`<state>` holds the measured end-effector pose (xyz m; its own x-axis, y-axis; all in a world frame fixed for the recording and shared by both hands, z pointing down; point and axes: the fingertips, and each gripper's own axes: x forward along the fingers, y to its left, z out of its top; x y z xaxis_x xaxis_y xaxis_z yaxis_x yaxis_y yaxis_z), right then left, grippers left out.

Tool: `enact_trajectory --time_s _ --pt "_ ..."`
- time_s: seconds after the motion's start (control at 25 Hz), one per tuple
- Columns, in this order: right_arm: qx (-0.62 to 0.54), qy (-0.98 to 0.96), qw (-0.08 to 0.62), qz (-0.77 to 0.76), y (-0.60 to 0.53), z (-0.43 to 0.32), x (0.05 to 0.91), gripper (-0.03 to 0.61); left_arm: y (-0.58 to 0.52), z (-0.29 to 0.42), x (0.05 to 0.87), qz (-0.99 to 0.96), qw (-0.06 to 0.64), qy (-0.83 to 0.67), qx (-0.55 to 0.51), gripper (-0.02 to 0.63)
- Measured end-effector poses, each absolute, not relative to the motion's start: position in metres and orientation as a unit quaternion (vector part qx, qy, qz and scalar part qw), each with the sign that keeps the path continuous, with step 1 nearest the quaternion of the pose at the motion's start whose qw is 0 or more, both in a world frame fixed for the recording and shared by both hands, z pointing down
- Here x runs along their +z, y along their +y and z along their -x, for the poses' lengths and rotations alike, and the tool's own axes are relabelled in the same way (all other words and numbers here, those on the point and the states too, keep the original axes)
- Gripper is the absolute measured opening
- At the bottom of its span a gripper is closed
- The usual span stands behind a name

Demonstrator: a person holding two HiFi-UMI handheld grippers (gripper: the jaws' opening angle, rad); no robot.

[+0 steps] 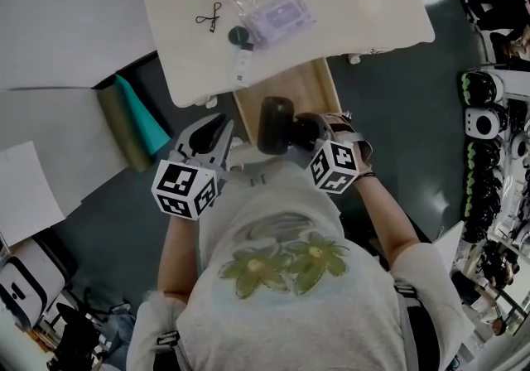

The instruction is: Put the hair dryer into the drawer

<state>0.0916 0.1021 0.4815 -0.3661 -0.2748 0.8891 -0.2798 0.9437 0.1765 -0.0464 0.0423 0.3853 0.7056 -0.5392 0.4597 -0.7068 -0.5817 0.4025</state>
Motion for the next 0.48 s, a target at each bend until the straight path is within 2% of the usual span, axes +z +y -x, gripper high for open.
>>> enact_trajectory --time_s 0.48 --pt "-0.018 -0.834 0.54 -0.113 0.0953 -0.0891 0.4921 0.213 0.0431 0.054 0.388 -0.861 0.295 -0.388 0.146 0.06"
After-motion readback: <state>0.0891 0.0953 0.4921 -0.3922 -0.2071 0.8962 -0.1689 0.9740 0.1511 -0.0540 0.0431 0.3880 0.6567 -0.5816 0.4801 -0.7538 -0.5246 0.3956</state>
